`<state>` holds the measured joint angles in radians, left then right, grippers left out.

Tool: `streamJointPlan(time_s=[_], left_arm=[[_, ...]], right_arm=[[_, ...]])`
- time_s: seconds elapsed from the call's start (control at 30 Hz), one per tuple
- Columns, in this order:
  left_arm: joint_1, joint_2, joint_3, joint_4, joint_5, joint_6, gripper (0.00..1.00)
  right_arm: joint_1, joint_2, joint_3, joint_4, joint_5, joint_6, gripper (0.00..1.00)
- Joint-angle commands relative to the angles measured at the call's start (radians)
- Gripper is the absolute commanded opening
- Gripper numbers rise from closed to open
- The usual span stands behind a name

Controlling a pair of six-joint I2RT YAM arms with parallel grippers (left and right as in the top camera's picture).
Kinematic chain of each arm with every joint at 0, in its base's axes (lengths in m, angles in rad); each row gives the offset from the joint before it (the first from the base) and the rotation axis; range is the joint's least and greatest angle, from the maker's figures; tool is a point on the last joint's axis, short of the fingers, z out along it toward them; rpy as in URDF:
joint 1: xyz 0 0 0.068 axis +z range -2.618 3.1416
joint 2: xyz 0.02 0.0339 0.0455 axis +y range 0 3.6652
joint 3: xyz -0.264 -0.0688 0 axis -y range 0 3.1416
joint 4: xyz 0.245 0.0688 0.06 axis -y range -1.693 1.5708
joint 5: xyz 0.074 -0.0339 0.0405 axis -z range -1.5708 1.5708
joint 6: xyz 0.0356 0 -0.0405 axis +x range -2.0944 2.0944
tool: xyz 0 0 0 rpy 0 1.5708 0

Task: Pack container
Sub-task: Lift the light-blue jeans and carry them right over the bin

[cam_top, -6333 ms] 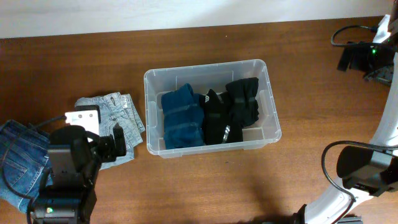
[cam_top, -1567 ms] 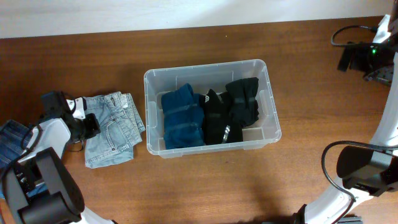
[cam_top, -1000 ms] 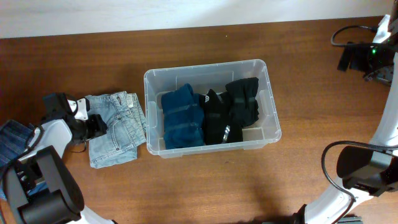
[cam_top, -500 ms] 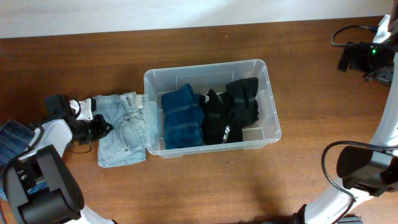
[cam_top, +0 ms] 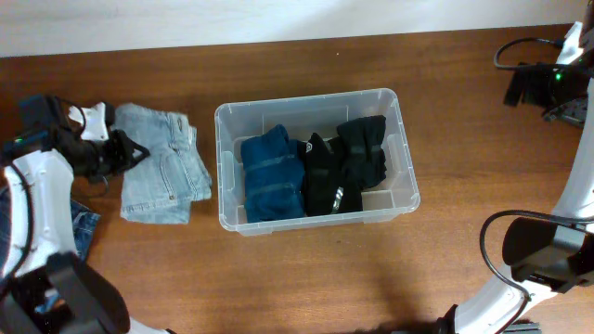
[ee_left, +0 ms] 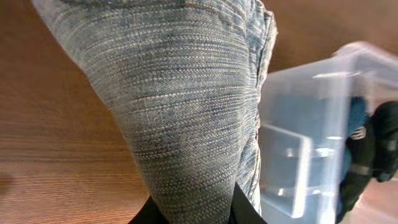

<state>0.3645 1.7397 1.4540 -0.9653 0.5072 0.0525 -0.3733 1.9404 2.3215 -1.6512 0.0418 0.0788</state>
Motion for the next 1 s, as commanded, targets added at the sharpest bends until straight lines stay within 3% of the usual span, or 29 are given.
streamJointPlan(time_s=[0.0, 0.3, 0.5, 0.67, 0.97], left_arm=[[0.005, -0.090, 0.055, -0.002, 0.054, -0.078, 0.00], [-0.022, -0.219, 0.184, -0.049, 0.055, -0.213, 0.00], [-0.124, -0.285, 0.284, -0.060, 0.087, -0.291, 0.00], [-0.274, -0.290, 0.299, 0.019, 0.179, -0.388, 0.00], [-0.592, -0.234, 0.299, 0.233, 0.163, -0.566, 0.00]], right_arm=[[0.000, -0.008, 0.004, -0.001, 0.012, 0.003, 0.98], [0.000, -0.008, 0.004, -0.001, 0.012, 0.003, 0.98], [0.000, -0.008, 0.004, -0.001, 0.012, 0.003, 0.98], [0.000, -0.008, 0.004, -0.001, 0.012, 0.003, 0.98], [0.000, -0.008, 0.004, -0.001, 0.012, 0.003, 0.98]])
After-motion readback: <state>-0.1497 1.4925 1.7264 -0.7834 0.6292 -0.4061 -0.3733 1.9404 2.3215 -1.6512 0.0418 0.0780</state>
